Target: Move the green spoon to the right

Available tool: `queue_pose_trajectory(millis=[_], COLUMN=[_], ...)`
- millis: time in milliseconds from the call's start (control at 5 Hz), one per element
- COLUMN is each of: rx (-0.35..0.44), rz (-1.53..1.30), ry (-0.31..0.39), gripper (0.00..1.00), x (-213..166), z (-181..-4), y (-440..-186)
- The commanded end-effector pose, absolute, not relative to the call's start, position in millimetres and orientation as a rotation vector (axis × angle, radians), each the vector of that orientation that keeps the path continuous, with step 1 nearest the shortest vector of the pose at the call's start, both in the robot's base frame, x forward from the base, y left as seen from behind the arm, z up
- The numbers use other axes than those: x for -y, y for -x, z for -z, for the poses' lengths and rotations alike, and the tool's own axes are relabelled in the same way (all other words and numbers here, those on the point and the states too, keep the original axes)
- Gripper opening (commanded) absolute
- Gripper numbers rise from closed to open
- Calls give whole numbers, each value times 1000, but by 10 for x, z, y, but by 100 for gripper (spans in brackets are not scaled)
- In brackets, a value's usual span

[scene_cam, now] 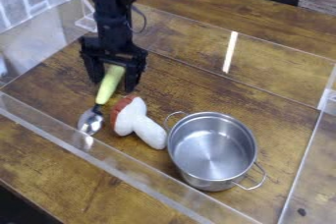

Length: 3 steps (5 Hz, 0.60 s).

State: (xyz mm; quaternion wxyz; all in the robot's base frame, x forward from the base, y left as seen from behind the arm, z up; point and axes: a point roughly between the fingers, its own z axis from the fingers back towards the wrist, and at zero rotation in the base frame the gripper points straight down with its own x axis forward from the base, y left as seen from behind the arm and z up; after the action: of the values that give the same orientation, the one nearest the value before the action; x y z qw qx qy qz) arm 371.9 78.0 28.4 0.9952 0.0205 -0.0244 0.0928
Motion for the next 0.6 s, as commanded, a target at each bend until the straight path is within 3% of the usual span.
queue_pose_trajectory(millis=[0, 200, 400], rx=[85, 79, 76], rz=[-198, -204, -205], ry=[-42, -35, -25], gripper=[100, 0, 0], x=[-844, -862, -876], z=[-463, -485, -504], y=[-3747, -3752, -3757])
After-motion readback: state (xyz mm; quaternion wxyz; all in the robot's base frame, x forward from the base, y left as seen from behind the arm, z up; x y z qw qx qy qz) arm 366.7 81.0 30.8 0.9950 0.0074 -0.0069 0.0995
